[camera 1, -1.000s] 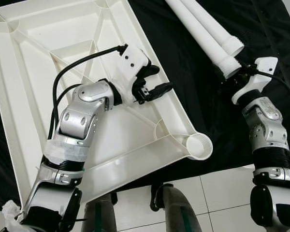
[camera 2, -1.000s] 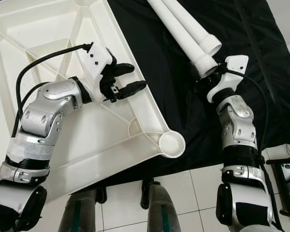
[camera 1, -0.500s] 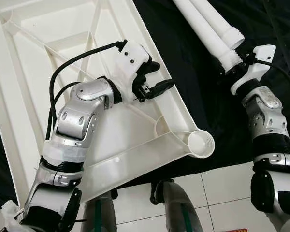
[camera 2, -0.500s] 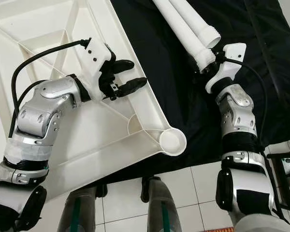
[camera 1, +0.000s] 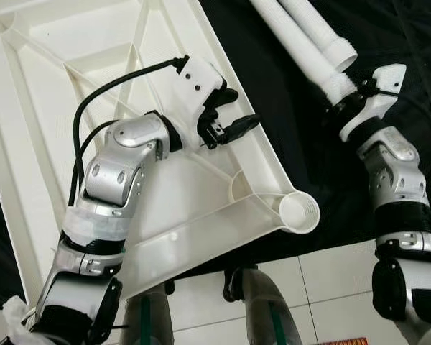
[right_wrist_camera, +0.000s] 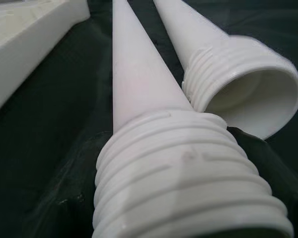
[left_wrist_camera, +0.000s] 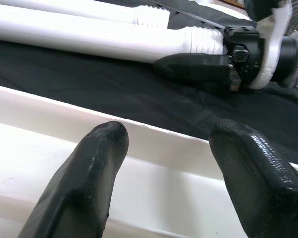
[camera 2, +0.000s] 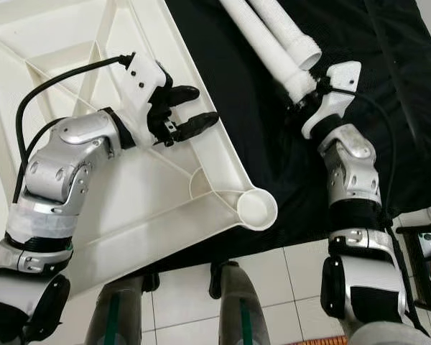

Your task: Building children table

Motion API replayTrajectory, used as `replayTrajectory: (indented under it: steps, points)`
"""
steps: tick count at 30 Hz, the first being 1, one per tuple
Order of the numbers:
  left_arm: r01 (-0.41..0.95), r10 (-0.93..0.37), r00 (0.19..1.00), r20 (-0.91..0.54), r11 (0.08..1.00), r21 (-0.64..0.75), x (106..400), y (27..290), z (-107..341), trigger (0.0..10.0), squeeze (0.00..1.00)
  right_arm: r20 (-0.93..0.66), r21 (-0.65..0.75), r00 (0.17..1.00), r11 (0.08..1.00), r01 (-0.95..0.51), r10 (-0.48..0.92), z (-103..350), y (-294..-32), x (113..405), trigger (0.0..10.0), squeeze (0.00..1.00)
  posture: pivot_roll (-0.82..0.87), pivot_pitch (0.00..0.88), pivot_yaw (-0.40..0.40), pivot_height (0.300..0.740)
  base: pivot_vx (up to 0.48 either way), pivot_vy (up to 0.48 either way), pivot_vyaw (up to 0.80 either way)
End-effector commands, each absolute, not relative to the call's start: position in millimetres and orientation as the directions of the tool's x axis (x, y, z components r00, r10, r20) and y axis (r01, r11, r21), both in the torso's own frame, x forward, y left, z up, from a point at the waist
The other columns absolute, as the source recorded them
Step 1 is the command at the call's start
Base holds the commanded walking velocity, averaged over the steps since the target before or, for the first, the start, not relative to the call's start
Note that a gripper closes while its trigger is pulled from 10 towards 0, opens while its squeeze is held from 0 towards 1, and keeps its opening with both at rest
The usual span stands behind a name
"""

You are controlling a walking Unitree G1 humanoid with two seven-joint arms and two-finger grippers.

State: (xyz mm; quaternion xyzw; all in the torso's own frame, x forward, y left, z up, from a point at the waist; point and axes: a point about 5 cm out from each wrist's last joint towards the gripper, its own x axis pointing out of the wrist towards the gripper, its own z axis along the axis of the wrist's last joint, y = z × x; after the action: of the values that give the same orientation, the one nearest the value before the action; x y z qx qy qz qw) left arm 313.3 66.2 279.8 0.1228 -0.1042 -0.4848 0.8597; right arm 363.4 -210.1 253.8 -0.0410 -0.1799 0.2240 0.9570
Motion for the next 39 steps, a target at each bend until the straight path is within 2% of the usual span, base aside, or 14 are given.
replayTrajectory:
  steps: [1, 7, 9, 12, 18, 22, 24, 28, 32, 39]
  points:
    - [0.794, -0.837, 0.545, 0.055, 0.536, 0.287, 316, 61, 273, 10.0, 0.00, 0.354, -0.172, 0.812, 0.886, -0.431, 0.464, 256, -207, 359, 10.0, 0.00, 0.13, 0.417, -0.059, 0.740, 0.000, 0.000, 0.00]
    - [0.809, -0.852, 0.520, 0.067, 0.516, 0.282, 312, 54, 270, 10.0, 0.00, 0.486, -0.151, 0.783, 0.920, -0.361, 0.387, 280, -214, 353, 10.0, 0.00, 0.12, 0.406, -0.067, 0.740, 0.000, 0.000, 0.00]
    - [0.809, -0.852, 0.520, 0.067, 0.516, 0.282, 312, 54, 270, 10.0, 0.00, 0.486, -0.151, 0.783, 0.920, -0.361, 0.387, 280, -214, 353, 10.0, 0.00, 0.12, 0.406, -0.067, 0.740, 0.000, 0.000, 0.00]
    - [0.825, -0.871, 0.485, 0.075, 0.485, 0.290, 311, 46, 269, 10.0, 0.00, 0.592, -0.088, 0.765, 0.964, -0.251, 0.253, 296, -228, 342, 10.0, 0.00, 0.11, 0.392, -0.062, 0.740, 0.000, 0.000, 0.00]
    - [0.831, -0.880, 0.466, 0.087, 0.469, 0.298, 313, 41, 271, 10.0, 0.00, 0.622, 0.004, 0.772, 0.985, -0.171, 0.131, 288, -241, 328, 10.0, 0.00, 0.09, 0.377, -0.059, 0.740, 0.000, 0.000, 0.00]
    - [0.834, -0.884, 0.458, 0.096, 0.464, 0.297, 313, 37, 272, 10.0, 0.00, 0.585, -0.008, 0.795, 0.982, -0.191, 0.159, 278, -237, 329, 10.0, 0.00, 0.08, 0.370, -0.060, 0.740, 0.000, 0.000, 0.00]
    - [0.838, -0.888, 0.447, 0.111, 0.459, 0.295, 313, 33, 274, 10.0, 0.00, 0.512, -0.057, 0.826, 0.968, -0.243, 0.237, 264, -224, 331, 10.0, 0.00, 0.08, 0.374, -0.061, 0.740, 0.000, 0.000, 0.00]
    - [0.838, -0.889, 0.443, 0.116, 0.457, 0.299, 313, 30, 275, 10.0, 0.00, 0.482, -0.077, 0.834, 0.961, -0.265, 0.268, 259, -219, 333, 10.0, 0.00, 0.08, 0.379, -0.066, 0.740, 0.000, 0.000, 0.00]
    - [0.836, -0.890, 0.437, 0.131, 0.455, 0.306, 313, 28, 280, 10.0, 0.00, 0.372, -0.155, 0.852, 0.929, -0.335, 0.369, 240, -200, 331, 10.0, 0.00, 0.08, 0.385, -0.074, 0.740, 0.000, 0.000, 0.00]
    - [0.830, -0.885, 0.443, 0.141, 0.465, 0.309, 314, 30, 281, 10.0, 0.00, 0.290, -0.238, 0.869, 0.910, -0.340, 0.400, 214, -183, 320, 10.0, 0.00, 0.08, 0.389, -0.077, 0.740, 0.000, 0.000, 0.00]
